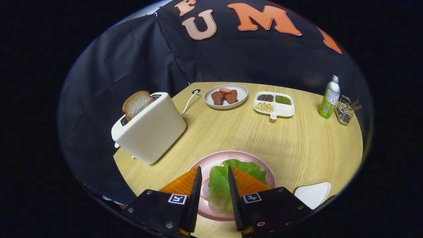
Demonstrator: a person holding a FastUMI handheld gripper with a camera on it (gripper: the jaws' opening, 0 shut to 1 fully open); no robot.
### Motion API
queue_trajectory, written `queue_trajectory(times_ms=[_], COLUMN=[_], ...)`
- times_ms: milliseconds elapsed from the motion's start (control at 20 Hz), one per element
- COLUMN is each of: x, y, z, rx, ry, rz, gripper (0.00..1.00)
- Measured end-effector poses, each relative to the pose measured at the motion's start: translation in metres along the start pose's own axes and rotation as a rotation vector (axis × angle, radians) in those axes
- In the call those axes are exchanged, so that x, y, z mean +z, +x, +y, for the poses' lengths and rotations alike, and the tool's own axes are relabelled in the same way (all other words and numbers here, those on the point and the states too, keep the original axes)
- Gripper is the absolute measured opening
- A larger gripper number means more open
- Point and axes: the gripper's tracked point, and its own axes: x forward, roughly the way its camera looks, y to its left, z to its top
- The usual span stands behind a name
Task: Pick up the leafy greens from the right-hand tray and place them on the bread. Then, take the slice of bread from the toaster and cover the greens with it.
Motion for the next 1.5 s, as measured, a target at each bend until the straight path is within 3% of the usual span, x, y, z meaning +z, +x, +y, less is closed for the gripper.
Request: queue_trajectory(times_ms=[250, 450, 1150, 1500], x=[0.026, 0.057, 0.156, 0.158], y=[-0.005, -0.014, -0.025, 0.007], z=[0.017, 0.034, 0.161, 0.19], rx=[0.005, -0.011, 0.098, 0.106], ry=[-0.024, -0.084, -0.273, -0.286], rz=[-0.019, -0.052, -0.112, 0.009], gripper=[0.68, 0.77, 0.86, 0.86])
